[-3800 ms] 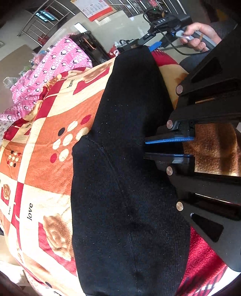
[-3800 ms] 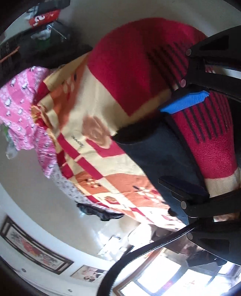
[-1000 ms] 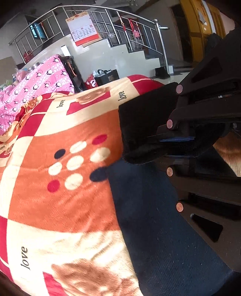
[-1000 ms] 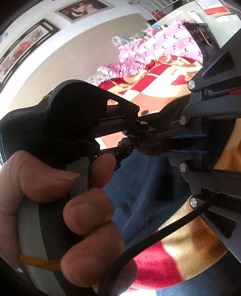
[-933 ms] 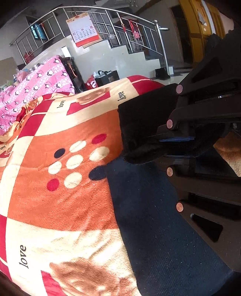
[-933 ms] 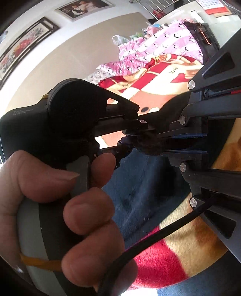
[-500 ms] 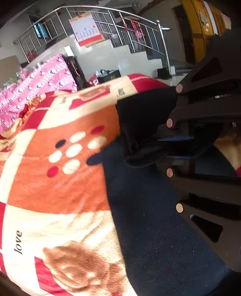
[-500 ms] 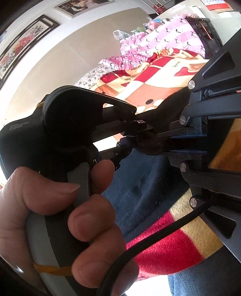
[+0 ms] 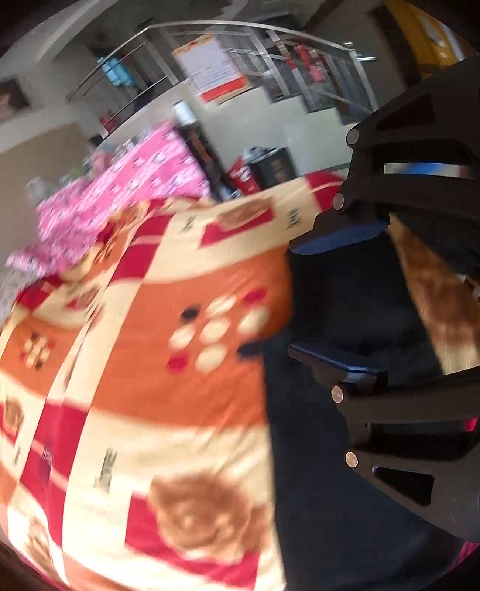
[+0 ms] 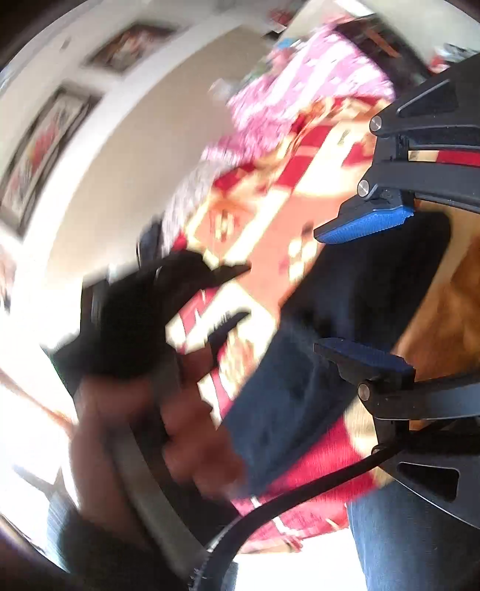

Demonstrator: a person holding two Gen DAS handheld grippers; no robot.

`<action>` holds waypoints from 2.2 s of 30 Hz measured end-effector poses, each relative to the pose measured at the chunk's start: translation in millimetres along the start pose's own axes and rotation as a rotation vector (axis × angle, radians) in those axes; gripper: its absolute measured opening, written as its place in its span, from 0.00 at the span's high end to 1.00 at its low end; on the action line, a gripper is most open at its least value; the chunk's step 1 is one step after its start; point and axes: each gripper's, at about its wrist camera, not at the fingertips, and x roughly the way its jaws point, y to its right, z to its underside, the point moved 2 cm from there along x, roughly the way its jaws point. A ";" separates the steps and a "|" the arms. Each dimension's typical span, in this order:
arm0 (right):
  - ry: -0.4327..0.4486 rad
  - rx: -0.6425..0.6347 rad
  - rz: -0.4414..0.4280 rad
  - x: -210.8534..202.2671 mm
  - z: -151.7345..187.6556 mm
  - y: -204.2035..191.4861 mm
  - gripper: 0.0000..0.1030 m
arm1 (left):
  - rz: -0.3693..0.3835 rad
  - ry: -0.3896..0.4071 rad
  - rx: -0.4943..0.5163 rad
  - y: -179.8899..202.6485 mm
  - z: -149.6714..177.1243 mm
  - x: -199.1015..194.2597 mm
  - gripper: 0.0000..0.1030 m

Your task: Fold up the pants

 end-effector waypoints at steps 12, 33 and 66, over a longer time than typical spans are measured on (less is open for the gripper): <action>-0.318 0.357 -0.285 74.8 52.7 46.9 0.52 | -0.125 0.036 -0.029 -33.1 43.5 39.5 0.70; -0.363 0.440 -0.359 162.2 15.1 78.9 0.50 | -0.057 0.125 -0.061 -36.7 51.2 35.5 0.70; -0.210 0.312 -0.273 134.8 32.2 49.2 0.43 | -0.098 0.270 -0.163 -40.1 102.4 -61.0 0.67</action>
